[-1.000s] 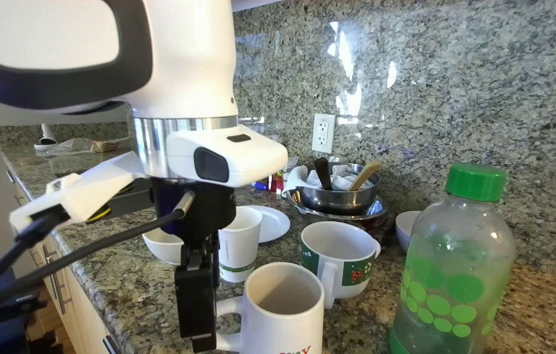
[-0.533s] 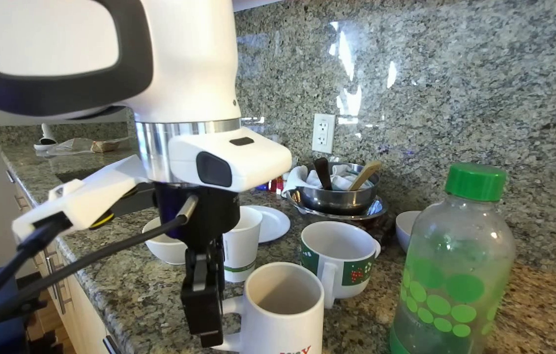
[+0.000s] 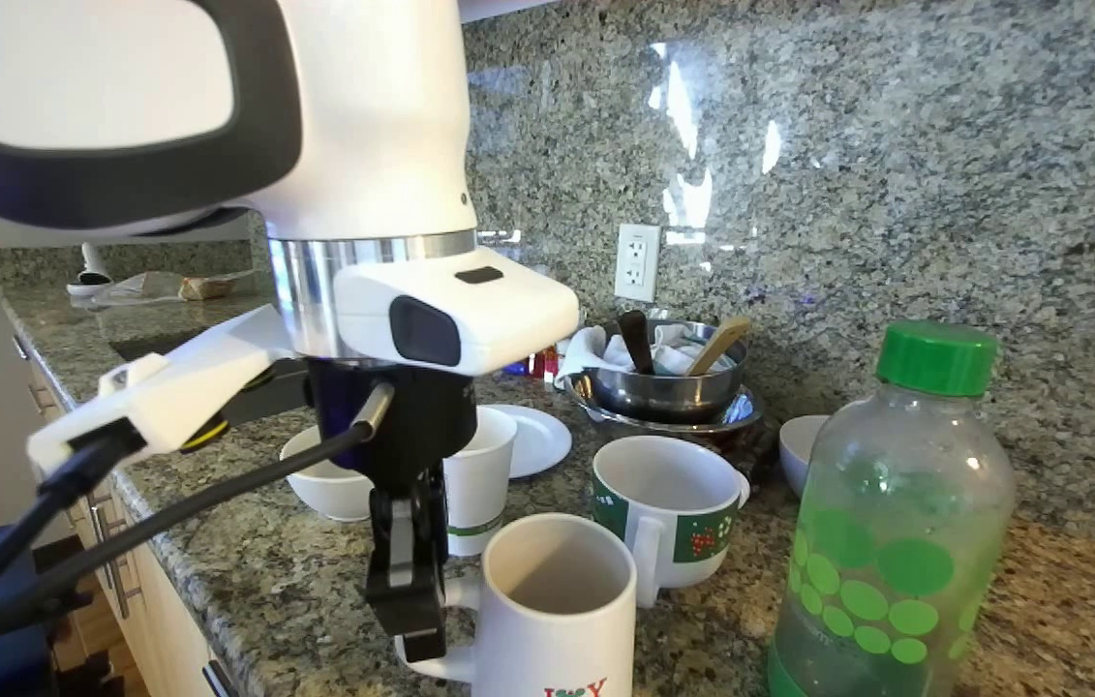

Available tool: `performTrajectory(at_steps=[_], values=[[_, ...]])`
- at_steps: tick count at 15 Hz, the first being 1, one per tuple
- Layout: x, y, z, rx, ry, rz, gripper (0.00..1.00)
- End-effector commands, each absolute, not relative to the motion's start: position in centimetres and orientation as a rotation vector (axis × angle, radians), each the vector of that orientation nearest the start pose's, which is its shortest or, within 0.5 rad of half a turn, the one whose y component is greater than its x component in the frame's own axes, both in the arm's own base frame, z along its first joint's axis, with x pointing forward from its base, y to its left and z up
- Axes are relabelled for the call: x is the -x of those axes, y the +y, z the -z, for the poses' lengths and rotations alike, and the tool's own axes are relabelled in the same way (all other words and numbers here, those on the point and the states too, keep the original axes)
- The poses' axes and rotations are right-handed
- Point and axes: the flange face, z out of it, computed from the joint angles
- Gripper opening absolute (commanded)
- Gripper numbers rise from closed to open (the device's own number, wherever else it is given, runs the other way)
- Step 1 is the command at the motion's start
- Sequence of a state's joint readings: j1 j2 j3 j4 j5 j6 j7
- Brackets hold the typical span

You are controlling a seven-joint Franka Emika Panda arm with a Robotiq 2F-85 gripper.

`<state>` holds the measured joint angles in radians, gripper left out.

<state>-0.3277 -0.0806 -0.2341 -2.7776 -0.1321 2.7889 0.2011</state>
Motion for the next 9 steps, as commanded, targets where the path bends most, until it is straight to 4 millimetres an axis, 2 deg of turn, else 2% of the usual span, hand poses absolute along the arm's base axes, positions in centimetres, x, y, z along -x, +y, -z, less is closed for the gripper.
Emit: performTrajectory(at_steps=[1,9], values=[[-33.8,-20.5,-24.2,3.037,0.993,0.160,0.08],[-35.7,-20.4,-27.2,3.105,0.879,0.203,0.09]])
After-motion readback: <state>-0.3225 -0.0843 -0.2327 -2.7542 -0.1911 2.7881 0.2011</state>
